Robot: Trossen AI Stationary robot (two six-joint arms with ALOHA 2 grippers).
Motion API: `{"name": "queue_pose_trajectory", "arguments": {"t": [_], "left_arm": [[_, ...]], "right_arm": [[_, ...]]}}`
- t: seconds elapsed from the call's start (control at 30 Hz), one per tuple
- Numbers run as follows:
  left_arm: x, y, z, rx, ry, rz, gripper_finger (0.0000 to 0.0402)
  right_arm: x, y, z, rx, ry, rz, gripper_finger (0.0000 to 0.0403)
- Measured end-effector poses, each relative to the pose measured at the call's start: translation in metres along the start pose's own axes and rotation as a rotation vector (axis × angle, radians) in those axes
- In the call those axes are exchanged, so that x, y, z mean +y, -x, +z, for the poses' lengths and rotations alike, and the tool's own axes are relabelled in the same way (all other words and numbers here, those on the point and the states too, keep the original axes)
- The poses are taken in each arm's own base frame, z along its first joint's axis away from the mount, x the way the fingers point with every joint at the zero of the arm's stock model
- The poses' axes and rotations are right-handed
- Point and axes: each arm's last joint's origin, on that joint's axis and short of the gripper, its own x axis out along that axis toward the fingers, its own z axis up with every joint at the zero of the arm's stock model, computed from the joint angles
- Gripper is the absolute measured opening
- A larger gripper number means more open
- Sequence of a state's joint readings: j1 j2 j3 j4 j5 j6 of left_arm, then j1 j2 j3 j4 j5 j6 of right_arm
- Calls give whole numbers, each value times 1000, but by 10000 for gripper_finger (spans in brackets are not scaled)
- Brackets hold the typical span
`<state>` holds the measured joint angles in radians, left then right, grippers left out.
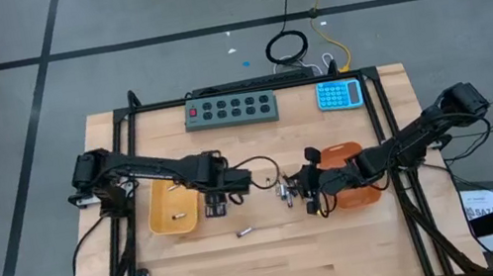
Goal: Sort batteries
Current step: Put the silver battery into the yellow bin
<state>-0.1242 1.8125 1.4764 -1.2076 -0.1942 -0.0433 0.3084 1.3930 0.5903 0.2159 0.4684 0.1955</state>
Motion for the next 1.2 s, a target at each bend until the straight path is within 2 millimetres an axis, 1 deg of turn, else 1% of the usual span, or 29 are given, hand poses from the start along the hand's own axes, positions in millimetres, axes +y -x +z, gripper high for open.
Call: {"name": "queue_pose_trajectory", "arguments": {"t": [0.07,0.13,0.2,0.27,0.4,0.5,0.6,0.67,0.73,0.8,0.9,1.0,1.1,1.17,1.2], "left_arm": [[-2,-1,7,-28,2,-41,198],[-5,-2,10,-37,19,-91,198],[-14,0,11,-55,41,-142,198],[-30,3,14,-89,63,-175,201],[-74,10,16,-174,104,-190,222],[-106,5,19,-222,123,-174,243],[-123,-3,20,-247,165,-122,258],[-130,-13,21,-225,193,-90,260],[-136,-27,23,-194,216,-58,261],[-141,-39,23,-159,210,-35,261],[-145,-55,25,-127,201,16,259],[-144,-68,27,-100,195,57,249],[-141,-78,31,-73,173,59,227],[-138,-84,32,-48,155,40,198],[-137,-88,34,-31,145,23,176]], "right_arm": [[1,-1,-1,1,-4,1,102],[1,-3,-3,13,-3,-2,102],[3,-6,-5,17,-5,-3,102],[5,-7,-8,29,-6,5,102],[14,-7,-11,30,6,26,102],[15,-7,-9,2,-1,32,102],[16,-6,-8,-5,6,37,102],[18,-4,-7,-12,7,47,102],[20,-3,-7,-22,7,58,102],[23,-2,-6,-37,2,69,102],[27,1,-5,-54,1,82,102],[32,4,-6,-63,2,78,102],[37,7,-7,-70,9,76,102],[38,8,-7,-75,8,83,102],[39,8,-7,-76,7,85,102]]}}
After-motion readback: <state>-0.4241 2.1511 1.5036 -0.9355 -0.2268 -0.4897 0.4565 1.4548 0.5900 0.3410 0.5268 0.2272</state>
